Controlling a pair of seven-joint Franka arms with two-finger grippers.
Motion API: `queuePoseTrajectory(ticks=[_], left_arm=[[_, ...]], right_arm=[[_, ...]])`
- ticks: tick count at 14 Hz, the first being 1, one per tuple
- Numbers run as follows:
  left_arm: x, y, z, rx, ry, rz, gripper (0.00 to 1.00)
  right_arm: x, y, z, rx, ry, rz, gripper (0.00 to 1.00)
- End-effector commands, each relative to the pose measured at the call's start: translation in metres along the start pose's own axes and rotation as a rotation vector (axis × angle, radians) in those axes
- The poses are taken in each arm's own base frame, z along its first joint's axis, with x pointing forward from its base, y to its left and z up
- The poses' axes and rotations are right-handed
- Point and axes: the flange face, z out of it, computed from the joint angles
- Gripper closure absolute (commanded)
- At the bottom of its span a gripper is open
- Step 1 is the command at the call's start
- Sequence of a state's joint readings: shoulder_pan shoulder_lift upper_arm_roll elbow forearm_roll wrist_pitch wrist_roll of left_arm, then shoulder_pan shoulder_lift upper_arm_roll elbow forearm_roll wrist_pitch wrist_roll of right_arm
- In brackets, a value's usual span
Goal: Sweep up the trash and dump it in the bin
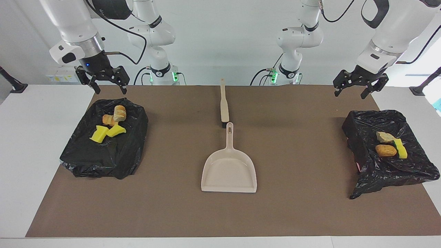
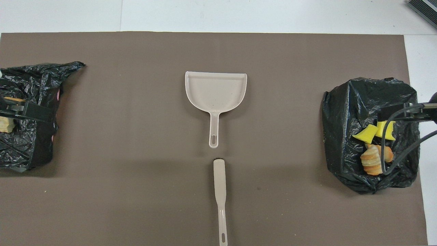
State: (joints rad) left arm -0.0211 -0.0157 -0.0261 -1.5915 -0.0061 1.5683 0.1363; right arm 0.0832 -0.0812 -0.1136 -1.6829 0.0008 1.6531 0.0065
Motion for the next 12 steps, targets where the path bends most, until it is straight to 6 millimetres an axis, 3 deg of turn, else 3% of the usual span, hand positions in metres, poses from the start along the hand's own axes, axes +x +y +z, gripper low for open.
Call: queuePoseTrajectory(ticks=[1, 12], left_arm=[[-0.0091, -0.0008, -0.0007, 0.0, -0.008, 0.011, 0.0], [-0.0105, -0.0006, 0.0, -0.001, -0.012, 0.01, 0.0]], right_arm=[[-0.0059, 0.0055, -0.0006, -0.017, -0.013, -0.029, 0.0], [-0.0076, 0.0056, -0.0008, -0.016, -0.019, -0.029, 0.0]])
